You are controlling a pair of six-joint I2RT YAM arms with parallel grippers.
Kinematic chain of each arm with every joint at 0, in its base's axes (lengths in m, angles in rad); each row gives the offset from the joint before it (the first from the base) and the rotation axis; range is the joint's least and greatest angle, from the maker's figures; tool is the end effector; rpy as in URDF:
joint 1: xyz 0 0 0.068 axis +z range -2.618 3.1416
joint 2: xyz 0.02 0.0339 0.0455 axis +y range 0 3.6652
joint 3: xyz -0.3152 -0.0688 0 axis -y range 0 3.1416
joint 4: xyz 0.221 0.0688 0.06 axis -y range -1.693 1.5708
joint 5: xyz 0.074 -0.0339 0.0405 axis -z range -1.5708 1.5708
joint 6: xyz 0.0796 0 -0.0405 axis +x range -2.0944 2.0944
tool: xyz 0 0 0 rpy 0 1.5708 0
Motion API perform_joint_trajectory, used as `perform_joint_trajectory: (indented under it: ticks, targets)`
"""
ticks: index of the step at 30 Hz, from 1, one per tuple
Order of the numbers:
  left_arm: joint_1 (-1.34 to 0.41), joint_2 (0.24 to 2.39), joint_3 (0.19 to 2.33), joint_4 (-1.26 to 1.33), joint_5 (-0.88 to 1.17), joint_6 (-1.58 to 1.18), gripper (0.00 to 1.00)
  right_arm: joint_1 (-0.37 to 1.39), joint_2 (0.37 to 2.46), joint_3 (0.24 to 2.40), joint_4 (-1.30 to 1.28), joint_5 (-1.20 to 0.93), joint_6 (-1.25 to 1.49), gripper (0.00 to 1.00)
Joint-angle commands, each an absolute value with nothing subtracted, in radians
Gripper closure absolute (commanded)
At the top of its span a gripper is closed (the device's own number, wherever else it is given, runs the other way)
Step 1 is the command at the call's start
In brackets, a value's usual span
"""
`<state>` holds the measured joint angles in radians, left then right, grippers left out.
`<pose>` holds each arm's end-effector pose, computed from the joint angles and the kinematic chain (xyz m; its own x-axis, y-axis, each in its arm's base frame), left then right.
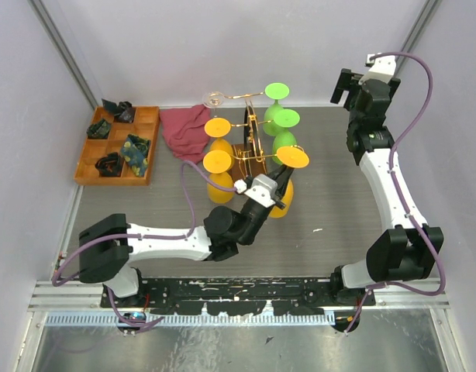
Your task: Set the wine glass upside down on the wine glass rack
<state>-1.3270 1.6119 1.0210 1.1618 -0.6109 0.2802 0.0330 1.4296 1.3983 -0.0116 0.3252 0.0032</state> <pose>0.1329 -0.3452 0.4304 0.3130 -0.3197 -0.8943 0.6159 0.7851 -0.0652 0.3484 -0.0139 0.4722 -0.0419 0.0017 -0.9991 0.2879 0.9576 -0.0105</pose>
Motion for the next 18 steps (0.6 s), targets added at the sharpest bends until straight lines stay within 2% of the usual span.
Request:
perform_joint_trajectory:
  ticks: [1, 9, 18]
  targets:
    - [-1.339, 1.631, 1.058, 1.318, -0.746, 0.301, 1.0, 0.012, 1.373, 1.386, 0.048, 0.29, 0.004, 0.0]
    - [-1.339, 1.721, 1.096, 1.308, -0.833, 0.284, 1.0, -0.004, 1.373, 1.379, 0.064, 0.252, -0.001, 0.0]
    - [-1.338, 1.794, 1.079, 1.36, -0.81, 0.309, 1.0, -0.008, 1.364, 1.364, 0.086, 0.233, -0.014, 0.0]
